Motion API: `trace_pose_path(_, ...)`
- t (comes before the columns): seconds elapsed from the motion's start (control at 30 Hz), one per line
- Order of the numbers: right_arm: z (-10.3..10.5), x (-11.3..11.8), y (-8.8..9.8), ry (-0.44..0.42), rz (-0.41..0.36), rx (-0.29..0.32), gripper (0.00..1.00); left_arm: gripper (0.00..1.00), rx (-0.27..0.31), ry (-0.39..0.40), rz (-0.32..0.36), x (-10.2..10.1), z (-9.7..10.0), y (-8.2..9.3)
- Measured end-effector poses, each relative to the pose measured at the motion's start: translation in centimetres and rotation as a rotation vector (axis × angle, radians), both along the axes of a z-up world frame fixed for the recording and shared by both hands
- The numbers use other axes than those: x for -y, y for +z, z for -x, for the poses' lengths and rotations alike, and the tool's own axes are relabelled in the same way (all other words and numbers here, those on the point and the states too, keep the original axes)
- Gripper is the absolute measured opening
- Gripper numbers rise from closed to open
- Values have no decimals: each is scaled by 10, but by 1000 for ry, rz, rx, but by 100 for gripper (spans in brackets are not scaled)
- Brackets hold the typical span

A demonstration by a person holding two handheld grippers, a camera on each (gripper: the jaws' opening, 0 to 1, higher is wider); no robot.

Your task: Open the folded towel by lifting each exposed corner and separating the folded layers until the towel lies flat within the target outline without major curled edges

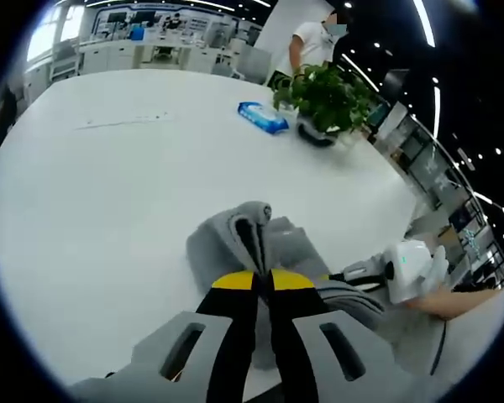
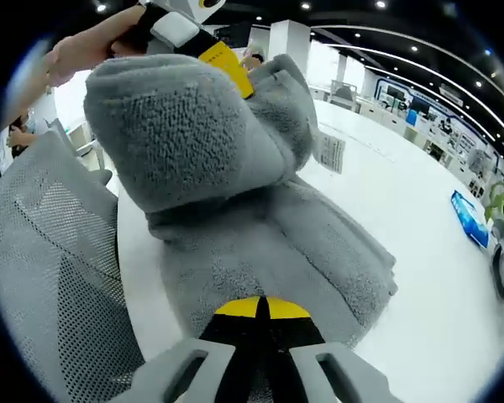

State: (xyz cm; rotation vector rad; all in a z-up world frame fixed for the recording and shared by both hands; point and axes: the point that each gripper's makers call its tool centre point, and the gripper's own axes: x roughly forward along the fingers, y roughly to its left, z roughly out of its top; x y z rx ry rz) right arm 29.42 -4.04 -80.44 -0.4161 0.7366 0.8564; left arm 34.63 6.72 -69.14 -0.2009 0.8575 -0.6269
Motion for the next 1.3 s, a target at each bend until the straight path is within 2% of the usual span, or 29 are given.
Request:
trace_pose_path(0.37, -14, 35, 0, -126, 23, -3, 0, 3, -8, 35, -29, -27, 7, -1)
trace_pose_path(0.53, -18, 45, 0, -158, 44, 9, 0, 3, -25, 50, -22, -35, 12, -4)
trace_pose_path(0.87, -21, 51, -1, -177, 52, 14, 0, 3, -79, 67, -48, -57, 26, -19)
trace_pose_path(1.07, -20, 51, -1, -177, 53, 17, 0, 3, -110, 88, -93, -79, 36, -30)
trace_pose_path(1.3, -20, 50, -1, -176, 52, 21, 0, 3, -125, 105, -95, -87, 41, -38)
